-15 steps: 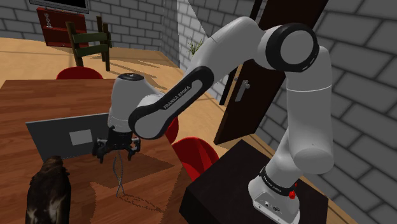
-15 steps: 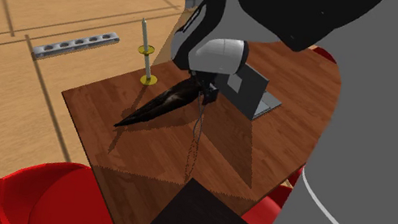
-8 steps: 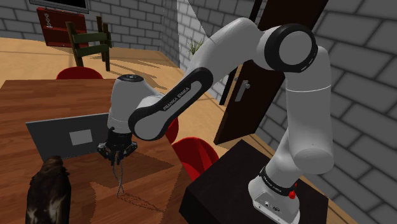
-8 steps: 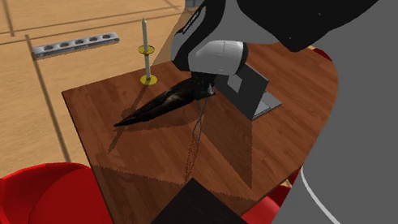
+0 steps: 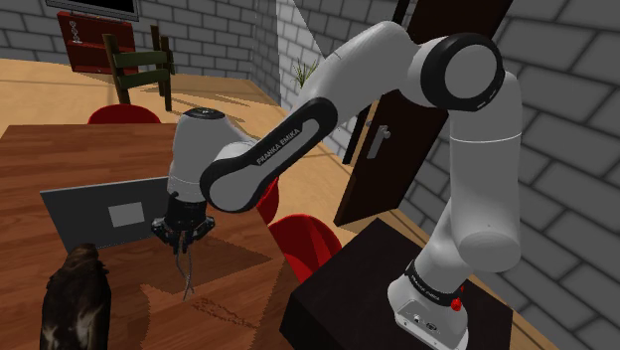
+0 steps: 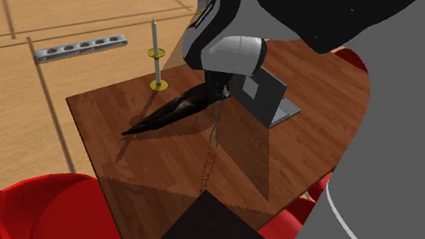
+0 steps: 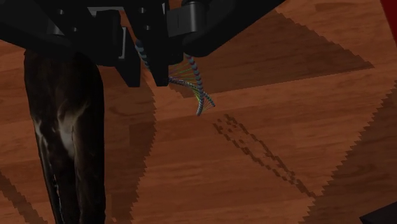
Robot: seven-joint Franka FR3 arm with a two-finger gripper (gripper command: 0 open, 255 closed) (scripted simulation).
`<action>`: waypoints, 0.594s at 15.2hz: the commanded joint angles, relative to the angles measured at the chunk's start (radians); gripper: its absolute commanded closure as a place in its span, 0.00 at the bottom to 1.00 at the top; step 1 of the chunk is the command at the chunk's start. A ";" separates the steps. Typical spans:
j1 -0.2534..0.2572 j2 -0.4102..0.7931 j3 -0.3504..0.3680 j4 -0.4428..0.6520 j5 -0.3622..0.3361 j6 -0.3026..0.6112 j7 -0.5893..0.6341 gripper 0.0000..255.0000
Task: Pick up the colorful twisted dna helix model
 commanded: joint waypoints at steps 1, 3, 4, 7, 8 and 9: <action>-0.004 -0.016 0.007 0.002 0.008 -0.018 -0.003 1.00; -0.011 -0.036 0.015 0.003 0.018 -0.038 -0.007 1.00; -0.014 -0.046 0.018 0.004 0.023 -0.048 -0.010 1.00; -0.022 -0.074 0.029 0.009 0.038 -0.080 -0.017 1.00; -0.025 -0.083 0.032 0.011 0.042 -0.090 -0.019 1.00; -0.027 -0.092 0.036 0.013 0.047 -0.101 -0.021 1.00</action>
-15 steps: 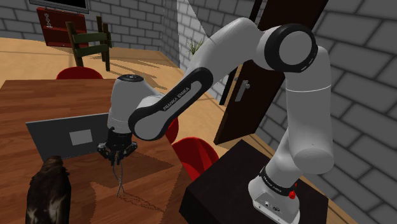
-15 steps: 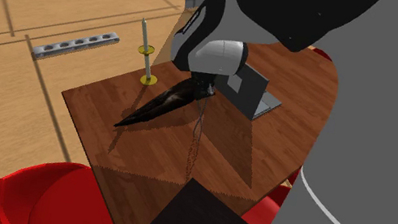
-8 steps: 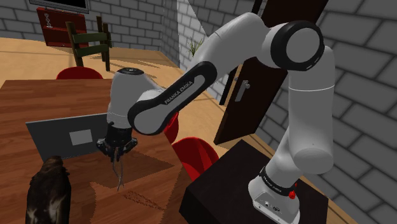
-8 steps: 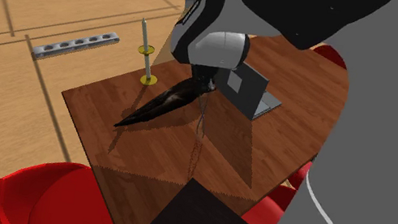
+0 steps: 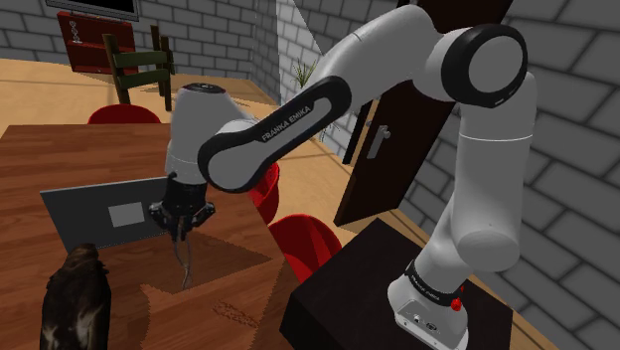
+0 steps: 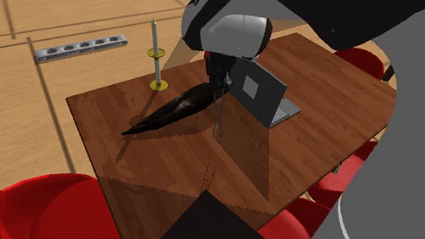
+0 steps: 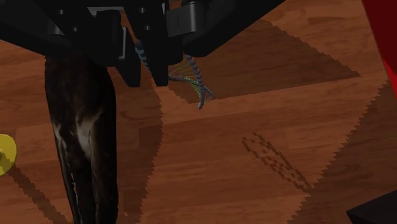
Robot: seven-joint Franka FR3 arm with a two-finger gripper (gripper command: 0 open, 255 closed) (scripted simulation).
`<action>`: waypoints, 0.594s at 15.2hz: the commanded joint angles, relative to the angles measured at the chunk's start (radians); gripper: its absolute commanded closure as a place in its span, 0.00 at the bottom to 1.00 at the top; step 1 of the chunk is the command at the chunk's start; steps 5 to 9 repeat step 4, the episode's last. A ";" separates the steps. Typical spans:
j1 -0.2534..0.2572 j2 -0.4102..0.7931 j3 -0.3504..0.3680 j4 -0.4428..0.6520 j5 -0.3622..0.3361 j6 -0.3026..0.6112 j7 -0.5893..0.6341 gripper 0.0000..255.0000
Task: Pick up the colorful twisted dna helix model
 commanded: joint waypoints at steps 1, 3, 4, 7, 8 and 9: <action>-0.005 -0.018 0.006 0.005 0.010 -0.023 -0.005 1.00; -0.008 -0.028 0.010 0.008 0.015 -0.035 -0.007 1.00; -0.008 -0.028 0.010 0.008 0.015 -0.035 -0.007 1.00; -0.008 -0.028 0.010 0.008 0.015 -0.035 -0.007 1.00; -0.008 -0.028 0.010 0.008 0.015 -0.035 -0.007 1.00; -0.008 -0.028 0.010 0.008 0.015 -0.035 -0.007 1.00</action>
